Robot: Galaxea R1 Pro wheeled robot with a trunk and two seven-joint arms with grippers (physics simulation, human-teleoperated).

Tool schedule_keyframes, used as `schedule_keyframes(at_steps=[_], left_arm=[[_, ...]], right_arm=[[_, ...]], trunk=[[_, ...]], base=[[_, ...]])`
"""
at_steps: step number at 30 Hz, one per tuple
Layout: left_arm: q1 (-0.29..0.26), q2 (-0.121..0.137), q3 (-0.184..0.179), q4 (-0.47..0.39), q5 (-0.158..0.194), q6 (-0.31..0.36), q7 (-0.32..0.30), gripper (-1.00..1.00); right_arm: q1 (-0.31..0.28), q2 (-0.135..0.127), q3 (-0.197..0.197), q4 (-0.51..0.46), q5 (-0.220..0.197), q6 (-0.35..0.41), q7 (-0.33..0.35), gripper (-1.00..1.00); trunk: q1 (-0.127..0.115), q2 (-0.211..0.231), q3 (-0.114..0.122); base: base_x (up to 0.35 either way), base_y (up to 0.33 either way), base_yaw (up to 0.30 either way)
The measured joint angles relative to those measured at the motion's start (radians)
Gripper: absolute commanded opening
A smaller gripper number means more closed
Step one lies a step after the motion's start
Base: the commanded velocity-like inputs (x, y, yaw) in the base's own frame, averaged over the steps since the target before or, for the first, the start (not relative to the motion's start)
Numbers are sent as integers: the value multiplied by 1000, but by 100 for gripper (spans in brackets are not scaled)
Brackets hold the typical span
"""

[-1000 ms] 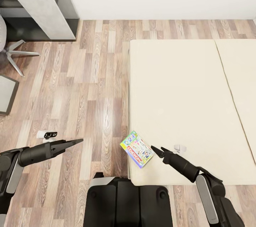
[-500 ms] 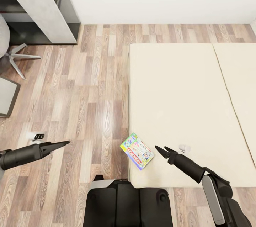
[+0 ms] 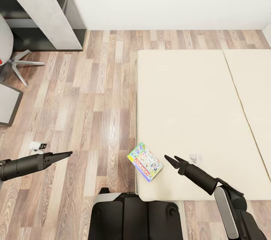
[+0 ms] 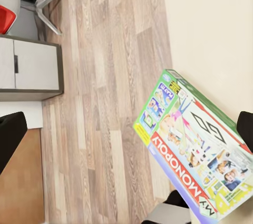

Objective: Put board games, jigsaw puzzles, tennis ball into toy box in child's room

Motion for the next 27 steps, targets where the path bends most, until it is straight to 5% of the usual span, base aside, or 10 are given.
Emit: schedule_keyframes(at_steps=[27], left_arm=[[0,1,1,0,-1,-1,0,100]], right_arm=[[0,1,1,6,8,-1,-1,100]], trunk=[[0,0,44]], base=[[0,0,0]])
